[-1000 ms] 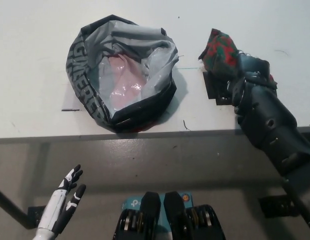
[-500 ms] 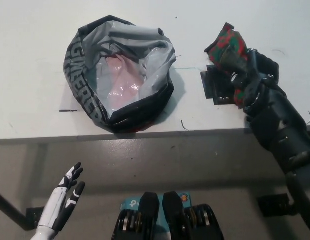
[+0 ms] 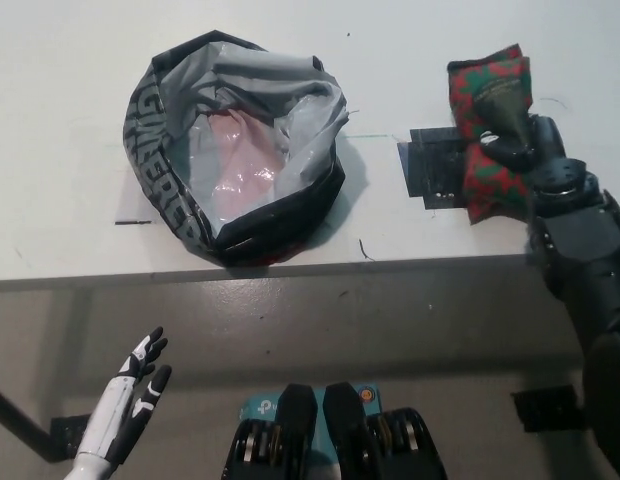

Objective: The robot uses its right hand to pick up a bag of coffee beans and puts it in the black plastic bag, then the robot grabs the top of the bag and lifts it.

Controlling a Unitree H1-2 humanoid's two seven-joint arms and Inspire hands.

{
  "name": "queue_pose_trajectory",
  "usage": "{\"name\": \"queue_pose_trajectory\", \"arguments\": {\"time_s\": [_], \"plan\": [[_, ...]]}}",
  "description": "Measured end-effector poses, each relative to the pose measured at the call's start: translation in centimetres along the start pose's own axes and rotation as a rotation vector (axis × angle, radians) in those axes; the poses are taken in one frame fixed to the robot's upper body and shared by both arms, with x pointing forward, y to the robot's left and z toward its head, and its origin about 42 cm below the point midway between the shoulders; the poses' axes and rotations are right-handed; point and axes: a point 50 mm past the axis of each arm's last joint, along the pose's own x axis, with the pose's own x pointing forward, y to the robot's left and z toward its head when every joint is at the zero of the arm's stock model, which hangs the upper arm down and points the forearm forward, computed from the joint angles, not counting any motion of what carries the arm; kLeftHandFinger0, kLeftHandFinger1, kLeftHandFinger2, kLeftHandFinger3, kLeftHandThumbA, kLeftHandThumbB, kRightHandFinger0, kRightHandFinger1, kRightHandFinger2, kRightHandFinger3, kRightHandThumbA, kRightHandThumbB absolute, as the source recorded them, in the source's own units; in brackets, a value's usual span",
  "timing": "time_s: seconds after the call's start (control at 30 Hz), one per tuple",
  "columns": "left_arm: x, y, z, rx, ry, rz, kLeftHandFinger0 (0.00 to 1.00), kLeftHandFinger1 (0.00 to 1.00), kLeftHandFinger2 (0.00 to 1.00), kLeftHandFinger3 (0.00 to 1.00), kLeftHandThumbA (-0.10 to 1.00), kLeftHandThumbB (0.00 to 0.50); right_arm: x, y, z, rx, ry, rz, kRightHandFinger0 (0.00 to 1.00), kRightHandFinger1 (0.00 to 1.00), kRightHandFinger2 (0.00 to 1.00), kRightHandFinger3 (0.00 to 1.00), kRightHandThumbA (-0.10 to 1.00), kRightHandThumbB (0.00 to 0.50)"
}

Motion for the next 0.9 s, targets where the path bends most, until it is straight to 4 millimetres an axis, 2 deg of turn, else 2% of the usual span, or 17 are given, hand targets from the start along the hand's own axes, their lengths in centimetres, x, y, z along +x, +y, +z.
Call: {"name": "queue_pose_trajectory", "arguments": {"time_s": [0.03,0.1,0.13,0.17,0.23,0.3,0.33,0.37,0.4,0.43,0.47,0.57,0.67,0.77,0.83,0.87,0.9], "plan": [[0.0,0.0,0.0,0.0,0.0,0.0,1.0,1.0,1.0,1.0,0.99,0.19,0.0,-0.1,-0.2,0.044,0.007,0.012,0.0,0.19,0.67,0.52,-0.1,0.136],[0.0,0.0,0.0,0.0,0.0,0.0,1.0,1.0,1.0,1.0,1.0,0.19,-0.1,-0.2,-0.4,0.094,0.013,0.024,0.0,0.17,0.66,0.49,-0.1,0.131],[0.0,0.0,0.0,0.0,0.001,0.0,1.0,1.0,1.0,1.0,1.0,0.192,-0.2,-0.2,-0.4,0.15,0.015,0.044,0.0,0.17,0.65,0.41,-0.1,0.126],[0.0,0.0,0.0,0.0,0.001,0.0,0.99,1.0,1.0,1.0,1.0,0.193,-0.2,-0.1,-0.5,0.168,0.016,0.05,0.0,0.18,0.66,0.4,-0.1,0.123],[0.0,0.0,0.0,0.0,0.001,-0.001,0.98,1.0,1.0,1.0,0.98,0.177,-0.4,0.1,-0.3,0.246,0.018,0.08,0.0,0.18,0.66,0.56,-0.1,0.09],[0.0,0.0,0.0,0.0,0.001,-0.001,0.97,1.0,1.0,1.0,0.98,0.179,-0.7,0.6,0.0,0.308,0.009,0.109,0.0,0.18,0.66,0.56,-0.1,0.087],[0.0,0.0,0.0,0.0,0.001,-0.001,0.97,1.0,1.0,1.0,0.98,0.178,-0.7,0.6,0.0,0.308,0.009,0.109,0.0,0.19,0.67,0.63,-0.1,0.084],[0.0,0.0,0.0,0.0,0.0,-0.001,0.97,1.0,1.0,1.0,0.98,0.178,-1.2,1.1,0.7,0.358,-0.011,0.14,0.0,0.21,0.68,0.61,-0.1,0.098],[0.1,0.0,0.0,0.0,0.0,-0.001,0.97,1.0,1.0,1.0,0.98,0.179,-1.4,1.4,1.2,0.384,-0.023,0.157,0.0,0.21,0.68,0.45,-0.1,0.117],[0.1,0.0,0.0,0.0,-0.001,-0.001,0.97,1.0,1.0,1.0,0.98,0.179,-1.6,1.5,1.6,0.397,-0.032,0.166,0.0,0.21,0.68,0.45,-0.1,0.117],[0.1,0.0,0.0,0.0,-0.001,-0.001,0.97,1.0,1.0,1.0,0.97,0.181,-1.9,1.6,2.3,0.417,-0.052,0.18,0.0,0.24,0.69,0.25,-0.1,0.124],[0.2,0.0,0.1,0.0,-0.003,-0.001,0.95,1.0,1.0,1.0,0.97,0.181,-2.8,1.5,4.5,0.465,-0.117,0.214,0.0,0.22,0.68,0.3,-0.1,0.142],[0.2,0.0,0.1,0.0,-0.004,-0.001,0.95,1.0,1.0,1.0,0.98,0.174,-3.6,1.1,6.2,0.5,-0.171,0.242,0.0,0.25,0.7,0.21,-0.1,0.155],[0.3,0.0,0.1,0.001,-0.006,-0.001,0.95,1.0,1.0,1.0,0.98,0.17,-4.6,0.5,8.7,0.537,-0.244,0.276,0.0,0.28,0.7,0.29,-0.1,0.156],[0.3,0.0,0.2,0.001,-0.007,-0.001,0.95,1.0,1.0,1.0,0.97,0.169,-5.0,0.3,9.6,0.545,-0.267,0.285,0.0,0.29,0.7,0.28,-0.1,0.16],[0.3,0.0,0.2,0.001,-0.008,-0.001,0.95,1.0,1.0,1.0,0.97,0.178,-5.9,-0.1,12.1,0.563,-0.334,0.314,0.0,0.3,0.7,0.27,-0.1,0.152],[0.3,0.0,0.2,0.001,-0.008,-0.001,0.95,1.0,1.0,1.0,0.97,0.179,-6.2,-0.2,12.8,0.568,-0.351,0.322,0.0,0.3,0.71,0.26,-0.1,0.146]]}}
